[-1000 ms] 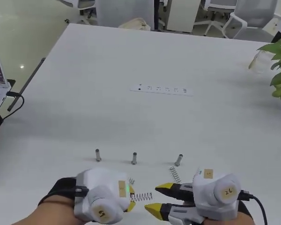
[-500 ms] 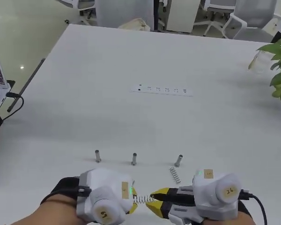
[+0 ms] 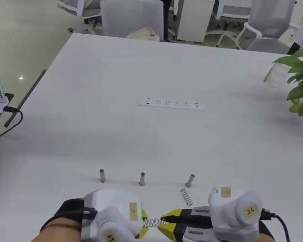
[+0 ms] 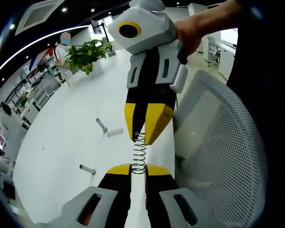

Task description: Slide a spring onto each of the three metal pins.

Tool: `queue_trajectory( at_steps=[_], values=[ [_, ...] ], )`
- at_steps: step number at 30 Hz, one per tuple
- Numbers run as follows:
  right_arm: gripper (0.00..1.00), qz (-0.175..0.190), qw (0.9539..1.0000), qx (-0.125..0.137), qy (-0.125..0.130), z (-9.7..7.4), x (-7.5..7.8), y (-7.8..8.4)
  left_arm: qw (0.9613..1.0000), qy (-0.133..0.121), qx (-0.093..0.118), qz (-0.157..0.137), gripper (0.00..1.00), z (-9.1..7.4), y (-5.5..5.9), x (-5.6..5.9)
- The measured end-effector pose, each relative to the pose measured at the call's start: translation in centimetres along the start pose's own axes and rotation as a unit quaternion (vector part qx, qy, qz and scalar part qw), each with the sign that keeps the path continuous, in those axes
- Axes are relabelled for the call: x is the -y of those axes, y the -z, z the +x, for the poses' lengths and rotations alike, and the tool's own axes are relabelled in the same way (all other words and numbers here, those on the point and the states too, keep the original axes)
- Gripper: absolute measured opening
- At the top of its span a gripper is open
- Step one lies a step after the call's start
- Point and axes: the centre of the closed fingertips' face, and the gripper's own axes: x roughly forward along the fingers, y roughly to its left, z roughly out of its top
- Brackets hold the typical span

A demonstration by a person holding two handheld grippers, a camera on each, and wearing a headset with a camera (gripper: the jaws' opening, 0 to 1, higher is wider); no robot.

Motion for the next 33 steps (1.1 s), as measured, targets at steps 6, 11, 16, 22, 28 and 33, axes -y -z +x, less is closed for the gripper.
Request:
queue_trajectory(
  at_steps=[6, 11, 16, 22, 28, 33],
  values=[
    [0.09, -0.018, 0.9998, -0.004, 0.003, -0.5, 0.6, -1.2, 0.9981, -0.001, 0.036, -0.050, 0.02, 0.3, -1.0, -0.8],
    [0.09, -0.032, 0.9994, -0.015, 0.002, -1.2, 0.7, -1.6, 0.9968, -0.003, 0.053, -0.059, 0.02, 0.5, -1.8, -0.9],
    [0.09, -0.051, 0.9982, -0.031, 0.000, -1.6, 0.9, -2.0, 0.9943, -0.001, 0.072, -0.078, 0.02, 1.0, -2.8, -1.1],
    [0.09, -0.073, 0.9961, -0.050, -0.001, -1.9, 1.1, -2.2, 0.9917, 0.001, 0.090, -0.092, 0.02, 1.1, -3.8, -1.4],
    [0.09, -0.084, 0.9948, -0.057, -0.002, -2.3, 1.4, -2.6, 0.9889, 0.000, 0.106, -0.104, 0.02, 1.2, -4.6, -1.7],
    [0.10, -0.109, 0.9906, -0.082, -0.012, -2.8, 1.5, -2.1, 0.9884, -0.001, 0.112, -0.103, 0.02, 1.0, -5.0, -1.7]
  ],
)
